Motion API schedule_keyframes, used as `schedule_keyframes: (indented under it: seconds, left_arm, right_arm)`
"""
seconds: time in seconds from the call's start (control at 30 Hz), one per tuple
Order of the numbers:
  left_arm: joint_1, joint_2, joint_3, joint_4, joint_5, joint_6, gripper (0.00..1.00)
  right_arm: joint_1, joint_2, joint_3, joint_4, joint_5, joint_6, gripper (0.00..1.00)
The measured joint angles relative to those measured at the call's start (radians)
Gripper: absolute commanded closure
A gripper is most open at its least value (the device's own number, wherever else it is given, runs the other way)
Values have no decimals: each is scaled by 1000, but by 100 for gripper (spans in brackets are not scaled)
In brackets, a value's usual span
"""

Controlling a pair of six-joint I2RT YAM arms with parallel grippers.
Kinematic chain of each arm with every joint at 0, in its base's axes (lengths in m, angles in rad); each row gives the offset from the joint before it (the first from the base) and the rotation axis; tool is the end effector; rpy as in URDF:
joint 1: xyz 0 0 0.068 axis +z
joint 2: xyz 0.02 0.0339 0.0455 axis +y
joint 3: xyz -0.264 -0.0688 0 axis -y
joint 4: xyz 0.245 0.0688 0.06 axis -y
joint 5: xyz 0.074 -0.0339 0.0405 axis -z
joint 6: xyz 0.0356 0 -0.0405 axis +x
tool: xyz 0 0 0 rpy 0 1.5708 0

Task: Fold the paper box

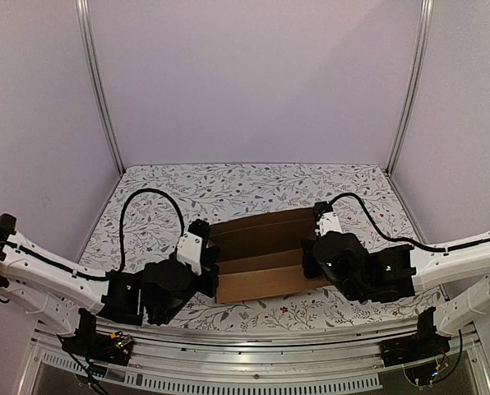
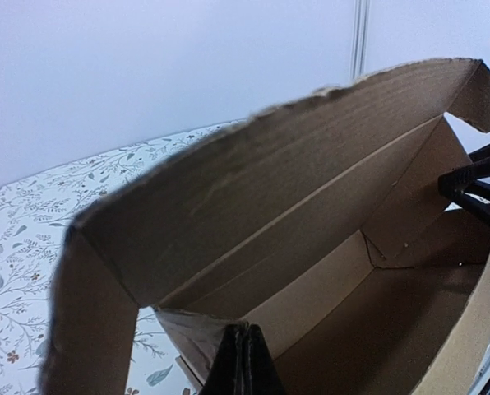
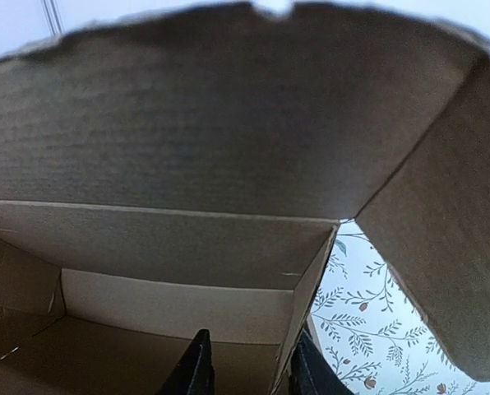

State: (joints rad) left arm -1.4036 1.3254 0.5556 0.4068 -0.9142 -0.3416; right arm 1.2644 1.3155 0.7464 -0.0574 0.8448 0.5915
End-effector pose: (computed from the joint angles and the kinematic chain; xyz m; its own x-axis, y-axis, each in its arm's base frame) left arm 0.0716 -0.2547 0.2082 -0.2160 0.0513 -0.9750 0.4312 0.9010 -0.0482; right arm 0.1072 0.2505 0.2302 -0.3979 -0.0303 -0.9169 -0.2751 0.9574 0.0877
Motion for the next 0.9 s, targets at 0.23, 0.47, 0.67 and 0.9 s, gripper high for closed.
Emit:
schedule_keyframes:
  seconds: [0.23,0.47,0.67,0.9]
  left_arm:
    - [-7,15,5,10,5,-1,100]
    - [-21,71,35,42,17,1,100]
    - [-44,138,76,63,-9,35,100]
    - [-88,228,141,72,-55,104,100]
  right_arm:
    - [14,-108,-35,-49,-56,3,57]
    - [28,-314,-69,-183,-126,16,53]
    - [29,-426,-37,-325,-147,-17,52]
    - [-10,-405,137,-388,-175,-135,54]
